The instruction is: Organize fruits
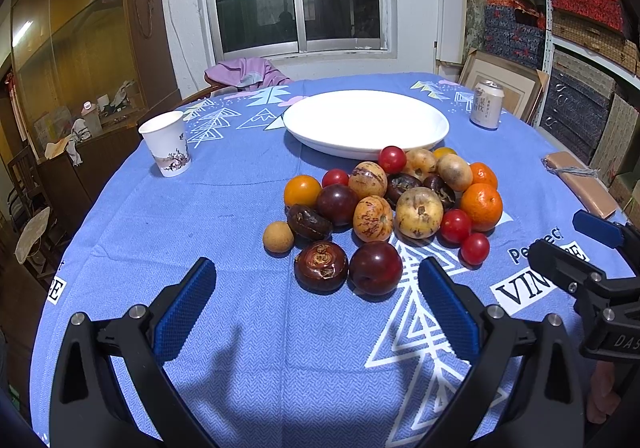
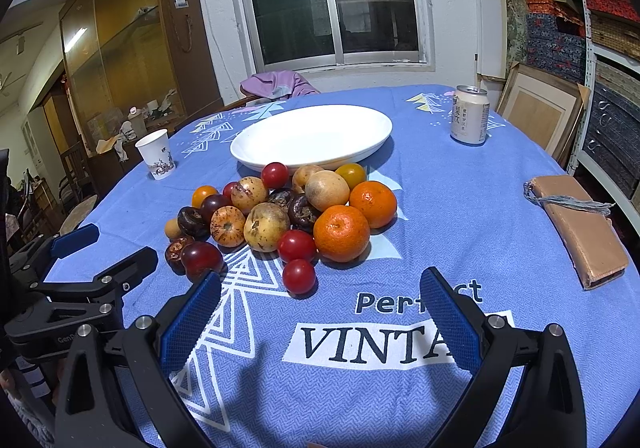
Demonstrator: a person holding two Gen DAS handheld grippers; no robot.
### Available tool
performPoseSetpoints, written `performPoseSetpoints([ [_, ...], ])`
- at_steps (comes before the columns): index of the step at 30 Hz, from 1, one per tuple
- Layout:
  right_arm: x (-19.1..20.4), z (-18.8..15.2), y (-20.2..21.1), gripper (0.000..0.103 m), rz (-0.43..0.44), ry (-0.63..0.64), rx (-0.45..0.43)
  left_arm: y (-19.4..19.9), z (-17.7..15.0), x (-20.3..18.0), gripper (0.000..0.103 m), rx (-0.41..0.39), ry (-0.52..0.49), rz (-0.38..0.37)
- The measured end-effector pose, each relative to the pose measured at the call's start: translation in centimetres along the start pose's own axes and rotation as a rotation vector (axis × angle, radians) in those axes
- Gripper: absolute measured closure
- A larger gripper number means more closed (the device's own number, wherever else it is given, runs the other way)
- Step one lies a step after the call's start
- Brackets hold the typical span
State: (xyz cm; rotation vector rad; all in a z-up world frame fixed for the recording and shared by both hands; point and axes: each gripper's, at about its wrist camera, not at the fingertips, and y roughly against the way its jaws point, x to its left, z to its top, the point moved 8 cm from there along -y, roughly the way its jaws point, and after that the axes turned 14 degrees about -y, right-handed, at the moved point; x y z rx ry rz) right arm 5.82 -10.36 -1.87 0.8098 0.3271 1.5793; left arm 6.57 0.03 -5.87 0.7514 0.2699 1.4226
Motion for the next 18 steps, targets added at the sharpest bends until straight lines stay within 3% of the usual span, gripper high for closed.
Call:
performPoseSetpoints([
  [18, 0.27, -0.13, 0.08, 0.003, 0.007, 0.004, 0.002, -0.03, 0.02, -0.04, 0.004, 0.003, -0.003, -0.003],
])
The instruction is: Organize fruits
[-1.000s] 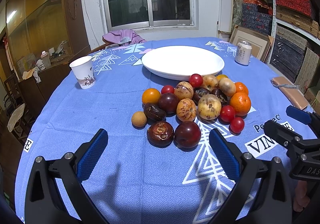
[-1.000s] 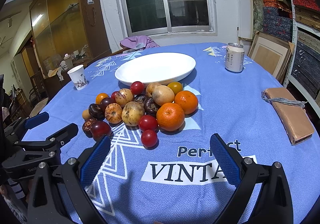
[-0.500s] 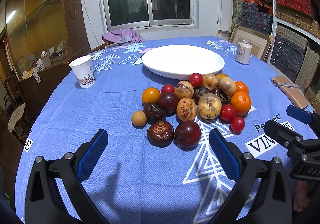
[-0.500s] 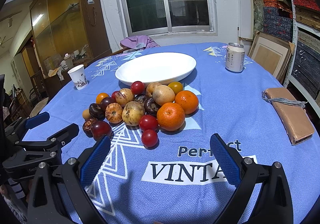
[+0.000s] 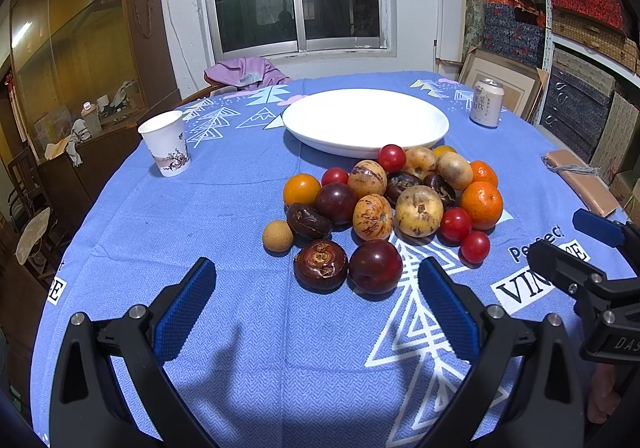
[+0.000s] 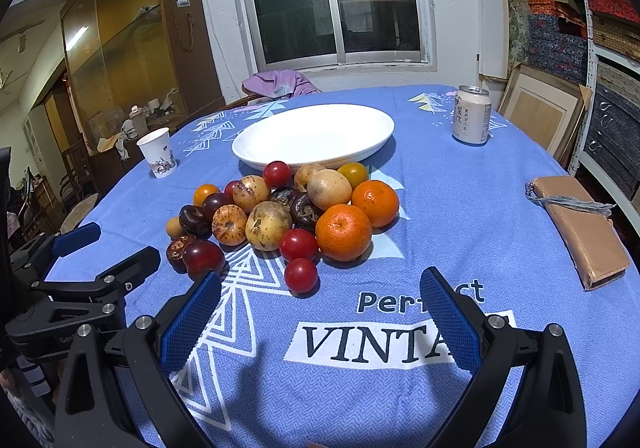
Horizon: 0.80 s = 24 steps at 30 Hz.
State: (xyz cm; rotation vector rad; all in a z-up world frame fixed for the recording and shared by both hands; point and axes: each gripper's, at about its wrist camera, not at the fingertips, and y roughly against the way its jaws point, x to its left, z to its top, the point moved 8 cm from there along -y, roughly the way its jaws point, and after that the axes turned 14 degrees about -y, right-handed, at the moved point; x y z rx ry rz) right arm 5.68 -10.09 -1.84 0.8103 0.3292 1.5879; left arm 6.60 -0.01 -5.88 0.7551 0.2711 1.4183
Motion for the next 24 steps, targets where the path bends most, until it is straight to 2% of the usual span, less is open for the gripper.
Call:
performPoseSetpoints([
  [2, -0.1, 0.0, -0.1, 0.003, 0.020, -0.014, 0.001, 0.0, -0.1, -0.2, 0.004, -0.008, -0.003, -0.023],
  [6, -1.0, 0.3, -0.2, 0.003, 0.109, -0.107, 0.024, 0.0, -0.6, -0.7, 0.004, -0.072, 0.031, -0.150],
  [9, -1.8, 0.2, -0.4, 0.003, 0.261, -0.226, 0.073, -0.4, -1.2, 0.0, 0.004, -0.058, 0.068, -0.160],
  [12, -2.3, 0.8, -0.1, 0.003, 0.365, -0.294, 0.040, -0.9, -1.6, 0.2, 0.004, -0.013, 0.055, -0.150],
  [13, -2.6, 1.0, -0.3, 0.003, 0.395, -0.318, 0.054, -1.1, -1.5, 0.0, 0.004, 0.001, 0.045, -0.160],
  [17, -2.9, 0.7, -2.3, 0.003, 0.405, -0.291, 0.244, -2.0, -1.7, -0.4, 0.004, 0.047, 0.034, -0.253],
  [21, -2.8, 0.6, -3.9, 0.003, 0.357, -0.168, 0.312, -3.3, -1.2, -0.1, 0.004, 0.069, 0.030, -0.328],
  [24, -2.5, 0.7, -4.5, 0.003, 0.369, -0.154, 0.363, -4.2, -1.2, 0.2, 0.004, 0.080, -0.012, -0.332],
])
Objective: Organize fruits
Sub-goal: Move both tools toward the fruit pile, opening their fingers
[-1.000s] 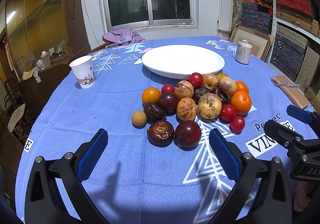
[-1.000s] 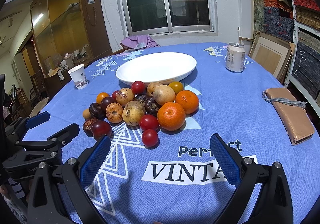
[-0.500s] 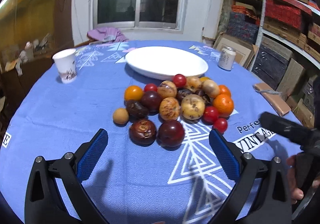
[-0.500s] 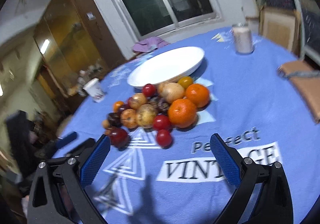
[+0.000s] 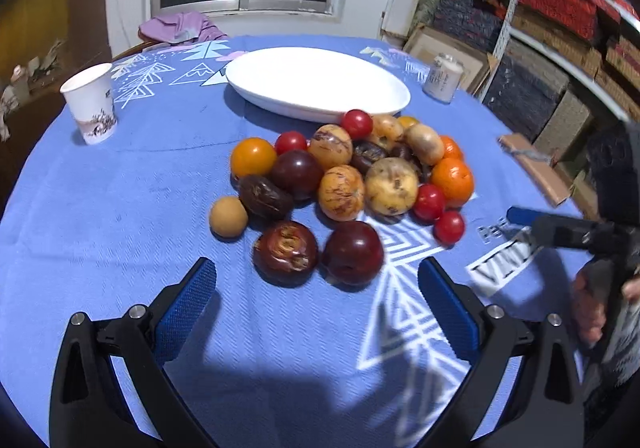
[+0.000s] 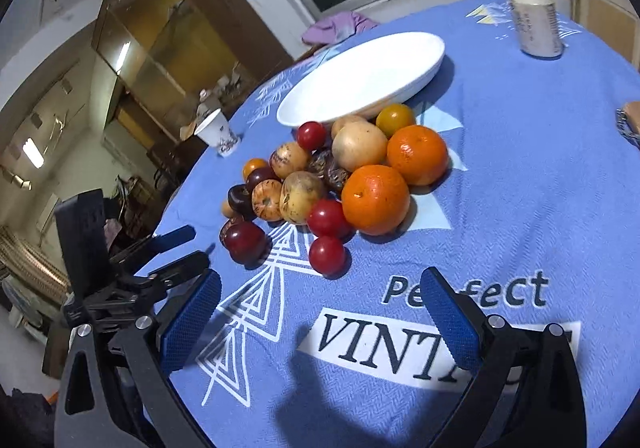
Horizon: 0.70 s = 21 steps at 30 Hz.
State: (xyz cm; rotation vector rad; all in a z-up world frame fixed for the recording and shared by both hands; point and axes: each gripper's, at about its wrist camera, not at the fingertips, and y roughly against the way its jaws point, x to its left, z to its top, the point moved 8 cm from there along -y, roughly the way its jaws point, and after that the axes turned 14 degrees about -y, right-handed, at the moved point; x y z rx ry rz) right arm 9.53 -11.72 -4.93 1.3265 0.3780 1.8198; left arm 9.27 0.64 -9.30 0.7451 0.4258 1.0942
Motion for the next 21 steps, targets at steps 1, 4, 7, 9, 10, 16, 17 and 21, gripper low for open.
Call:
performPoseSetpoints([
  [1, 0.1, 0.2, -0.4, 0.003, 0.015, -0.010, 0.017, -0.3, 0.0, 0.0, 0.004, 0.012, -0.013, -0.004],
  [4, 0.5, 0.9, -0.7, 0.013, 0.035, -0.020, 0.031, -1.1, -0.2, 0.3, 0.004, 0.038, -0.021, 0.018],
  [7, 1.3, -0.1, -1.7, 0.031, 0.064, 0.021, 0.092, -1.8, -0.5, 0.5, 0.021, 0.053, -0.002, -0.010],
  [9, 1.3, -0.5, -2.3, 0.031, 0.089, -0.001, 0.121, -2.3, -0.3, 0.5, 0.024, 0.062, 0.016, -0.067],
  [10, 1.3, -0.6, -2.2, 0.031, 0.097, -0.009, 0.128, -2.4, -0.2, 0.5, 0.024, 0.061, 0.018, -0.071],
  [16, 1.0, -0.1, -2.7, 0.042, 0.088, -0.008, 0.132, -2.9, 0.5, 0.0, 0.024, 0.048, -0.033, -0.064],
  [17, 1.0, 0.0, -3.0, 0.045, 0.071, 0.005, 0.126, -3.0, 0.6, -0.2, 0.024, 0.048, -0.042, -0.060],
  [21, 0.5, -0.1, -3.6, 0.057, 0.020, 0.030, 0.124, -2.9, 0.8, -0.5, 0.024, 0.042, -0.085, -0.051],
])
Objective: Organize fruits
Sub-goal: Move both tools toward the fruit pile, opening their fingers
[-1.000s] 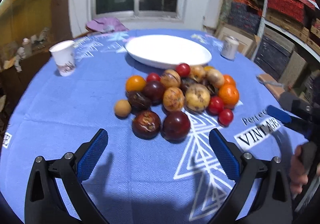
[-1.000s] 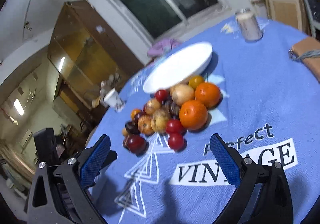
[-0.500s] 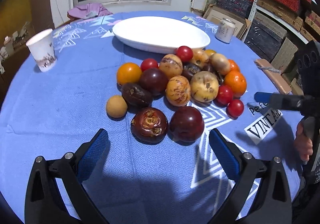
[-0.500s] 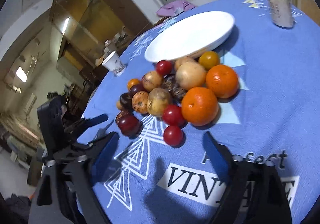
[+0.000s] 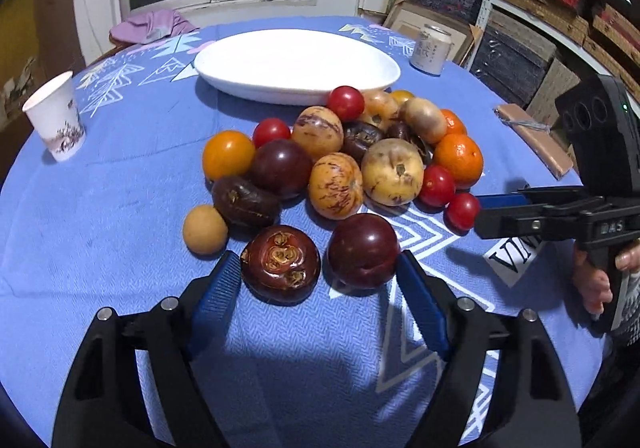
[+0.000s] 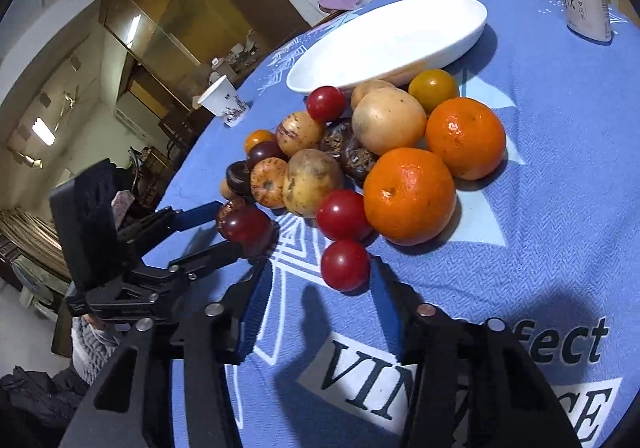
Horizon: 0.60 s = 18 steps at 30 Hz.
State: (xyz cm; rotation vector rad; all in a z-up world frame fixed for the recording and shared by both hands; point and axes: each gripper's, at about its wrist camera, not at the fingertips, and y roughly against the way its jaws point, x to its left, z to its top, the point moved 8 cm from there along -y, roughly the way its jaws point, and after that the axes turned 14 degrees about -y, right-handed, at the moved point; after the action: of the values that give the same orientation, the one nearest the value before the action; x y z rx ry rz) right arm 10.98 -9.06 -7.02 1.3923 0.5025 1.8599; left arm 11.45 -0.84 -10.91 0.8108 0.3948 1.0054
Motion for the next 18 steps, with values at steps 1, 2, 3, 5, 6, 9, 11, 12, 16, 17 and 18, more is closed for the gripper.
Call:
performPoseSetpoints([
  [1, -0.1, 0.1, -0.2, 0.062, -0.003, -0.004, 0.000, 0.0, 0.2, 0.1, 0.025, -0.003, -0.001, -0.004],
  [2, -0.3, 0.1, -0.3, 0.066, -0.008, -0.002, -0.003, 0.1, 0.3, 0.3, 0.026, -0.009, 0.002, -0.011],
  [3, -0.4, 0.2, -0.3, 0.067, -0.014, 0.003, -0.005, 0.2, 0.4, 0.6, 0.028, -0.017, 0.008, -0.014],
  [5, -0.4, 0.2, -0.3, 0.069, -0.024, 0.019, -0.010, 0.4, 0.5, 1.3, 0.029, -0.028, 0.034, -0.034],
  [6, -0.5, 0.1, -0.2, 0.069, -0.030, 0.029, -0.015, 0.4, 0.4, 1.4, 0.029, -0.027, 0.044, -0.046],
  [9, -0.6, -0.3, 0.0, 0.071, -0.053, 0.060, -0.027, 0.3, 0.2, 1.1, 0.029, -0.024, 0.016, -0.038],
  [11, -0.6, -0.2, 0.0, 0.072, -0.057, 0.066, -0.028, 0.8, 0.1, 0.9, 0.029, -0.029, -0.030, -0.016],
  [12, -0.6, -0.2, 0.1, 0.072, -0.057, 0.066, -0.028, 0.9, -0.2, 0.8, 0.029, -0.022, -0.043, -0.022],
  [16, -0.5, -0.2, 0.0, 0.072, -0.064, 0.075, -0.029, 1.3, -1.0, 1.2, 0.029, -0.012, -0.068, 0.005],
  [17, -0.4, -0.2, -0.1, 0.072, -0.064, 0.077, -0.028, 1.7, -1.0, 1.7, 0.029, -0.028, -0.060, 0.013],
  [18, -0.4, -0.1, -0.1, 0.072, -0.065, 0.077, -0.028, 2.0, -0.9, 2.0, 0.029, -0.040, -0.045, 0.005],
])
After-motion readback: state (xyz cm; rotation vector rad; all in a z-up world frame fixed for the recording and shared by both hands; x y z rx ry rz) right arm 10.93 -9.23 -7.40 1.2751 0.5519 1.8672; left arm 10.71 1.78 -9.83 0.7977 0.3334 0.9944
